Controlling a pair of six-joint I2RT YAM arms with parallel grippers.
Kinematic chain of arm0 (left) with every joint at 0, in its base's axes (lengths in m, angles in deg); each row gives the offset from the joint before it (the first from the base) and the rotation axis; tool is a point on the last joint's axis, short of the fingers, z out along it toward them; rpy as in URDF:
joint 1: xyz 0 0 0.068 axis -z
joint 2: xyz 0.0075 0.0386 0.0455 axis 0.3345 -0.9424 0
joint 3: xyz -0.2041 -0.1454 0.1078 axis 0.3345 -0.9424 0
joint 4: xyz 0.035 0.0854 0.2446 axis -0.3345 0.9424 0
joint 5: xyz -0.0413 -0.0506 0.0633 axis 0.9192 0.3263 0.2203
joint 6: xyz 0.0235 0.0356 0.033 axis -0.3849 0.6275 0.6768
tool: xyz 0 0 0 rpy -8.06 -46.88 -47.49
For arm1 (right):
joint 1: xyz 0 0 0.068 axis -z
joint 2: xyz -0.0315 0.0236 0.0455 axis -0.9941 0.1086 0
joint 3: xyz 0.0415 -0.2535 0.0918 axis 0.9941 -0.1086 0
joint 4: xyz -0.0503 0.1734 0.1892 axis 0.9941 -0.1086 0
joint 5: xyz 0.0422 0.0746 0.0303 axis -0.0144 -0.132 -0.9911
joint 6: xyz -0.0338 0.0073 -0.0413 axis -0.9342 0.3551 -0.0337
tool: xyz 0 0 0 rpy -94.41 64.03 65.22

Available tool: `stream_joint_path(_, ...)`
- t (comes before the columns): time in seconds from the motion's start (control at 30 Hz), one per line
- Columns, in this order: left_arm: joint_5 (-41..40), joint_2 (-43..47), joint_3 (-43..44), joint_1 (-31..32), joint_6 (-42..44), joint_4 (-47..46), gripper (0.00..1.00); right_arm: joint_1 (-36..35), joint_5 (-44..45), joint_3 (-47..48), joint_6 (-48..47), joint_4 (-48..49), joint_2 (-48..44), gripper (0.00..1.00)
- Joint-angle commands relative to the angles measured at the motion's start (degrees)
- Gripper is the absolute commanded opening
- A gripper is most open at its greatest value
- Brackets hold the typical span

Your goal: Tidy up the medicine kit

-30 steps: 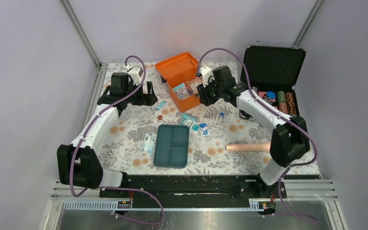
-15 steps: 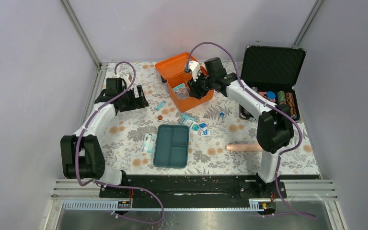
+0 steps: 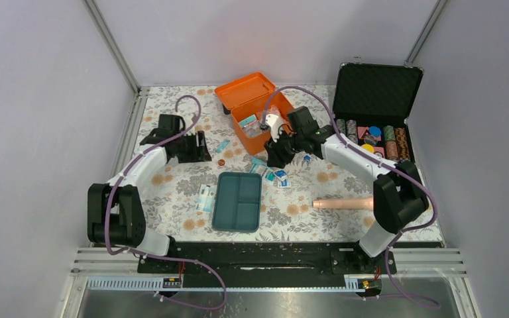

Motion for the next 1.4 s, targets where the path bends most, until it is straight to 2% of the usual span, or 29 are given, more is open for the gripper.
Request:
stream_joint_path(0.0, 1.4, -0.1, -2.1, 4.1, 3.7, 0.2, 0.58, -0.5, 0.6, -5.0, 6.1, 1.4, -4.0, 0.5)
stream_joint_path(0.07, 0.5, 0.4, -2.4, 4.4, 3.4, -0.4, 0.6, -1.2, -0.5, -6.5, 6.3, 1.7, -4.1, 0.54)
stream_joint_path(0.13, -0.5, 0.2, -1.5, 4.3, 3.7, 0.0, 0.62, -2.3, -0.7, -7.4, 6.3, 1.7, -3.5, 0.64)
stream_joint_path(0.2, -1.7, -0.8, 0.8, 3.9, 5.6, 0.7, 0.65, -4.5, -0.6, -7.1, 6.2, 0.7, -2.2, 0.69)
stream_joint_path(0.43, -4.1, -1.9, 8.1, 0.7, 5.6, 1.6, 0.7, -10.2, 1.2, -2.1, 10.2, 1.0, 4.3, 0.64)
stream_joint_path(0.57, -4.5, -0.3, 7.3, -0.3, 3.8, -0.3, 0.72, -13.8, -1.1, -0.2, 11.5, 3.1, 7.8, 0.7)
stream_joint_path(0.67, -5.4, 1.1, 6.9, -1.1, 3.0, -2.1, 0.74, -16.3, 1.8, 0.0, 15.6, 5.6, 9.8, 0.67)
stream_joint_path(0.83, -3.9, 1.1, 8.9, -4.7, 0.7, -0.5, 0.74, -19.5, 20.1, 0.6, 30.1, 9.7, 12.5, 0.61)
stream_joint_path(0.97, -2.5, 2.3, 7.2, -7.4, -1.2, -1.2, 0.74, -20.7, 26.2, 2.8, 35.6, 9.1, 15.3, 0.54)
stream_joint_path(1.17, 0.6, 3.7, 1.9, -11.5, -6.0, -2.6, 0.75, -21.8, 26.4, 6.0, 39.5, 8.6, 19.5, 0.52)
stream_joint_path(1.37, 0.9, 5.2, -0.4, -12.8, -6.4, -3.2, 0.75, -21.8, 23.8, 6.7, 41.4, 8.6, 18.9, 0.51)
